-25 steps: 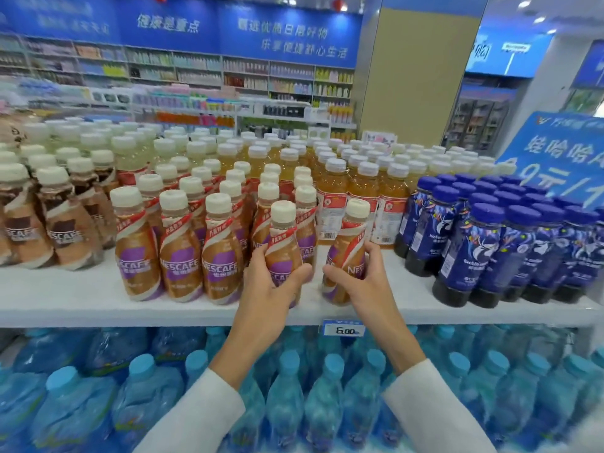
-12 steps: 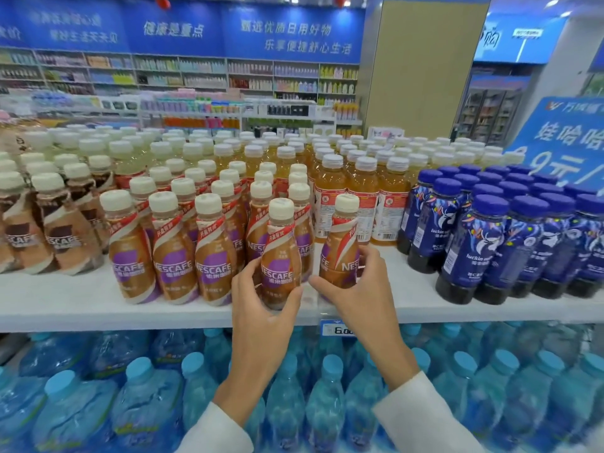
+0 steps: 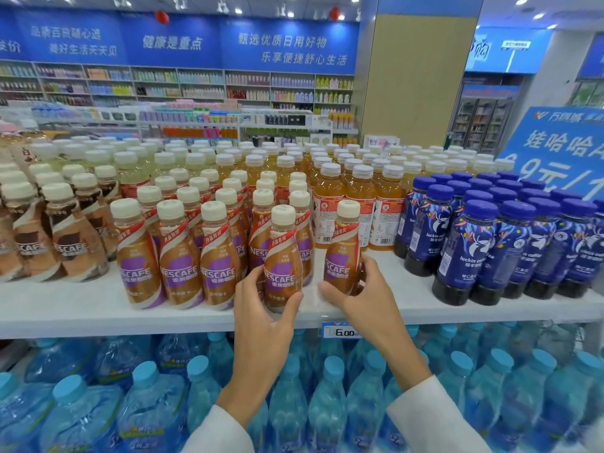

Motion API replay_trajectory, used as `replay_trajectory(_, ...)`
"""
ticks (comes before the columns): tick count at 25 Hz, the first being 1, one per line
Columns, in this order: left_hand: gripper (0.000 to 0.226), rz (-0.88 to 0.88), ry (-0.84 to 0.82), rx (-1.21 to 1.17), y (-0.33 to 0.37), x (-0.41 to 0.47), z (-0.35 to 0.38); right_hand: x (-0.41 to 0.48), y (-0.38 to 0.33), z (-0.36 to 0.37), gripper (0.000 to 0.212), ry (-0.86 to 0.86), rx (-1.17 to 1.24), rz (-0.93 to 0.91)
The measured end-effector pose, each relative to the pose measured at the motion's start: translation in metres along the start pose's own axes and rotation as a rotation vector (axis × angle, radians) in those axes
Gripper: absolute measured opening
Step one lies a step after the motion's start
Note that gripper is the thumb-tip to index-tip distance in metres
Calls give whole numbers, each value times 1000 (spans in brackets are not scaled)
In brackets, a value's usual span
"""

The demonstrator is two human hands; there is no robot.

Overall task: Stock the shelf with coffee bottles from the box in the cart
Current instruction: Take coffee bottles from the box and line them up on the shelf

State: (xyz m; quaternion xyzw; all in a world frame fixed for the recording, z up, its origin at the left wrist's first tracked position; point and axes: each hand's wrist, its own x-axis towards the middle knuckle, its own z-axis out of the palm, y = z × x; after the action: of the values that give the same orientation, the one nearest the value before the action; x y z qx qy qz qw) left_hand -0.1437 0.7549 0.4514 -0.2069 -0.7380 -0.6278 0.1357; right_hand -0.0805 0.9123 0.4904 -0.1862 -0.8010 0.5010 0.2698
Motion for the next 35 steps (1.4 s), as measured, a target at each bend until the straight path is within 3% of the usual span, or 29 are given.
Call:
replay_trajectory(3, 73, 4, -2, 8, -1, 0, 0, -2, 0, 5, 71, 116, -73, -36)
replay_trajectory(8, 74, 4, -10, 11, -3, 1, -3, -2, 2, 0, 57, 19, 22, -16)
replay_trajectory(12, 74, 8, -3, 24, -3, 0, -3, -9, 1, 5, 71, 82, 39, -20)
replay_trajectory(16, 72, 16, 19, 66, -1, -3, 1, -10, 3, 2, 63, 87, 20, -34)
replay_trajectory(21, 70, 12, 31, 92, 2, -8, 1, -16, 7, 7, 75, 110, 20, -39)
replay_trajectory(26, 63, 5, 146, 18, 3, -16, -7, -30, -2, 25, 57, 71, 54, -84)
replay_trajectory(35, 51, 131, 254, 137, -6, -11, -12, -32, -2, 60, 60, 124, 17, -155)
